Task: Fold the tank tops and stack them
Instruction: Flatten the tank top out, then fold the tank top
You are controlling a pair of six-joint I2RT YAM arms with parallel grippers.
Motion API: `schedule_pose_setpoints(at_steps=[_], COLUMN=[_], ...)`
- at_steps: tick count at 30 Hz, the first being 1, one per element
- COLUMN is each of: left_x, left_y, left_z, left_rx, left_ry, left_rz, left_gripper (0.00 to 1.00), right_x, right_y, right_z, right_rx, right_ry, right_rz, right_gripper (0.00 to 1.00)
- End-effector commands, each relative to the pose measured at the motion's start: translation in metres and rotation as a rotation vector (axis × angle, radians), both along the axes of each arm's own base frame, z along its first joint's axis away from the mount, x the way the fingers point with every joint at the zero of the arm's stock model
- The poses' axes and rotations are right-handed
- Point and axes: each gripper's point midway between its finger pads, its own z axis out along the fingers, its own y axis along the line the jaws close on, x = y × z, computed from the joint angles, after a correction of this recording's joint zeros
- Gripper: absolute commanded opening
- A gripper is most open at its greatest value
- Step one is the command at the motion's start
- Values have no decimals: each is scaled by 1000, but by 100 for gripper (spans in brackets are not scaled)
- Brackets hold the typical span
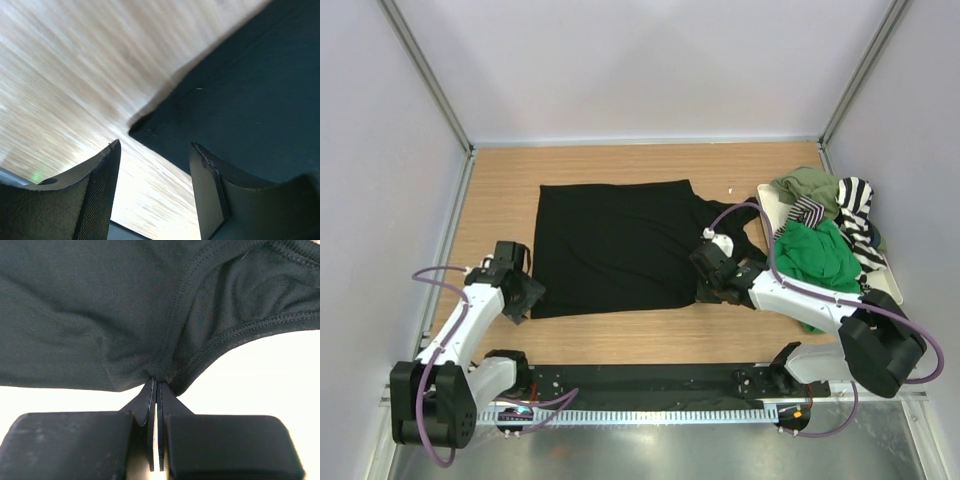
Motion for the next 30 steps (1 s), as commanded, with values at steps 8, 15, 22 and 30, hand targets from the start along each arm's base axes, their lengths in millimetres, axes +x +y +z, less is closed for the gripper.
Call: schedule_pose_setpoints(at_steps=[8,15,22,30], left_x=[5,13,16,24], left_y=[2,2,-3,-3], left_z=[-25,-38,-27,19], left_rx=[10,19,-9,-11], left_ry=[6,7,-31,-105], left_rz=[22,15,-8,-10], left_gripper=[52,40,0,0], right_x=[4,0,1,16], right_y=[4,0,-2,-3], right_z=[10,8,16,37], right_rx=[56,62,63,21], right_ry=[-43,-37,-57,-109], right_rz=[-23,-33,-43,-32], right_gripper=[1,1,1,1])
